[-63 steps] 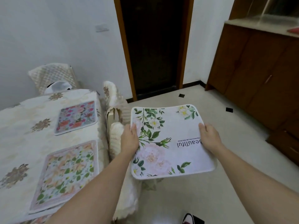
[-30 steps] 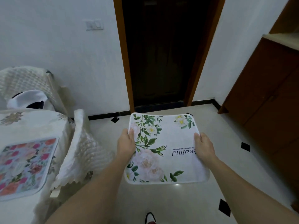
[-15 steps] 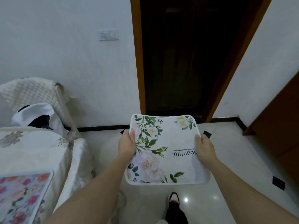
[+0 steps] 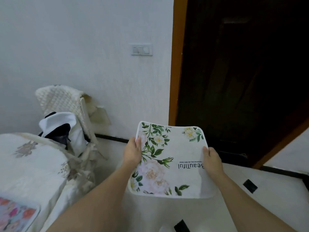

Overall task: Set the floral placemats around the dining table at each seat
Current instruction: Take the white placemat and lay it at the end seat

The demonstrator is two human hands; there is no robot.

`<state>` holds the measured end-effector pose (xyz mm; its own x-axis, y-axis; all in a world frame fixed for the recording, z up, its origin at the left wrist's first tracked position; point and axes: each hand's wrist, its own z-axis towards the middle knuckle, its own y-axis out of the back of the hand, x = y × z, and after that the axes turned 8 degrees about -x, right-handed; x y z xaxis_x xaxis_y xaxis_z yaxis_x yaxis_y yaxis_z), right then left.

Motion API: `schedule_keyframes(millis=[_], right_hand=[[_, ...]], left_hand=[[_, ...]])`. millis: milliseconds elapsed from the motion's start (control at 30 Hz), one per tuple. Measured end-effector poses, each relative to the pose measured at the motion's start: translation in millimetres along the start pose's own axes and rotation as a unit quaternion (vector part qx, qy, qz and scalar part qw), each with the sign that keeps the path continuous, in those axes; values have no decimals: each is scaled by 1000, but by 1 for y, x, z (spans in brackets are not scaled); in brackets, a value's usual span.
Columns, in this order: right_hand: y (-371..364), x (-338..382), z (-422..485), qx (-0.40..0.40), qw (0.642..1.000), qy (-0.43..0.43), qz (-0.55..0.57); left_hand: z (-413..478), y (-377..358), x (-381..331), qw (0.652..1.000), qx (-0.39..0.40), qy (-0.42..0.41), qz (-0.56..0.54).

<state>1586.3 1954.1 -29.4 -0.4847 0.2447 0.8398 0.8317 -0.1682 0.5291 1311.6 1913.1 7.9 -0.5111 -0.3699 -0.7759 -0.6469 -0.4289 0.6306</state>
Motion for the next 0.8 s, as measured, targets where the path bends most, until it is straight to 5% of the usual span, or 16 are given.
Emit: schedule_keyframes(millis=[300,800], right_hand=[[-108,65,85,125,989,62,-52],[-390,240,99,280,935,189,-108]], left_hand=[[73,27,37,988,-118,96,-3],[213,162,184,931,-293,215,-41]])
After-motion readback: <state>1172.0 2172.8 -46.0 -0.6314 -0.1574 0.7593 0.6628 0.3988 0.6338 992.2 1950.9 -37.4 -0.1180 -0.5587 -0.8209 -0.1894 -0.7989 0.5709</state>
